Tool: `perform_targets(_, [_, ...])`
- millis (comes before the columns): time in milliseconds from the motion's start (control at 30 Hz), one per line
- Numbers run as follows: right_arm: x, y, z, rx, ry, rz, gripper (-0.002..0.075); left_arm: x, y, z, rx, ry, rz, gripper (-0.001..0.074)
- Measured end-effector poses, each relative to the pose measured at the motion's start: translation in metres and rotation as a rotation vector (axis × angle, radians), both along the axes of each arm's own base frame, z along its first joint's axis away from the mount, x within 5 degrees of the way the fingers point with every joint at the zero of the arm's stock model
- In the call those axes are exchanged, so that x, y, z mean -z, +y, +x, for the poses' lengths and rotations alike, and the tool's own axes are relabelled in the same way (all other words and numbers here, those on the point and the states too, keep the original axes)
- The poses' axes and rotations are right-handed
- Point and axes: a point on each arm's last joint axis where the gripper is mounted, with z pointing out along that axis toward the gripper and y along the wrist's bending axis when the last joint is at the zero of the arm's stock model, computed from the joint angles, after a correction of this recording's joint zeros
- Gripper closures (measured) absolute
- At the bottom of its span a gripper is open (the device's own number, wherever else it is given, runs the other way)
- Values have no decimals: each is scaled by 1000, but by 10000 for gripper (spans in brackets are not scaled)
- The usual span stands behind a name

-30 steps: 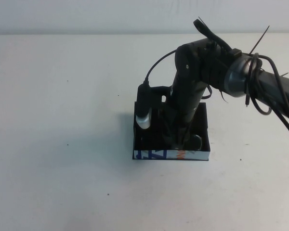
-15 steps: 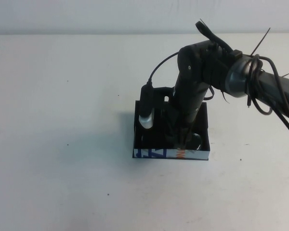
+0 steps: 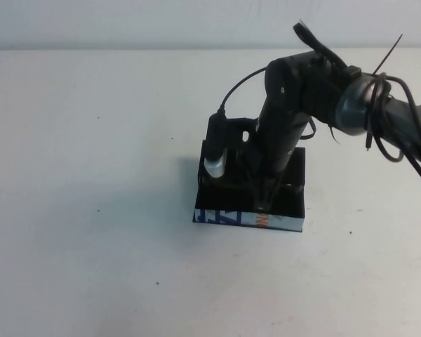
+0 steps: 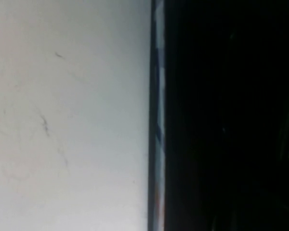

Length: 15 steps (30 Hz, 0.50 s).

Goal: Take glasses out of glasses case
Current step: Pick up the glasses from the glasses case

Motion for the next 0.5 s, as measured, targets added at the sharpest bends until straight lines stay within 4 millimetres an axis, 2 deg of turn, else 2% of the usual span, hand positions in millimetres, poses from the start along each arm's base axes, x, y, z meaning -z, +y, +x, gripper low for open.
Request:
perform_targets(100, [-26, -4, -5, 12, -39, 18, 662, 0, 0, 0, 0, 0, 0, 739])
perform_targets(267, [-85, -20, -26, 109, -89, 50, 662, 0, 0, 0, 0, 0, 0, 740])
perform_targets(367, [-119, -37, -36, 313, -81, 139, 662, 0, 0, 0, 0, 0, 0, 739])
perform_targets(467, [-136, -64, -45, 577, 7, 248, 662, 0, 0, 0, 0, 0, 0, 739])
perform_targets(500, [-134, -75, -47, 655, 51, 264, 662, 0, 0, 0, 0, 0, 0, 739])
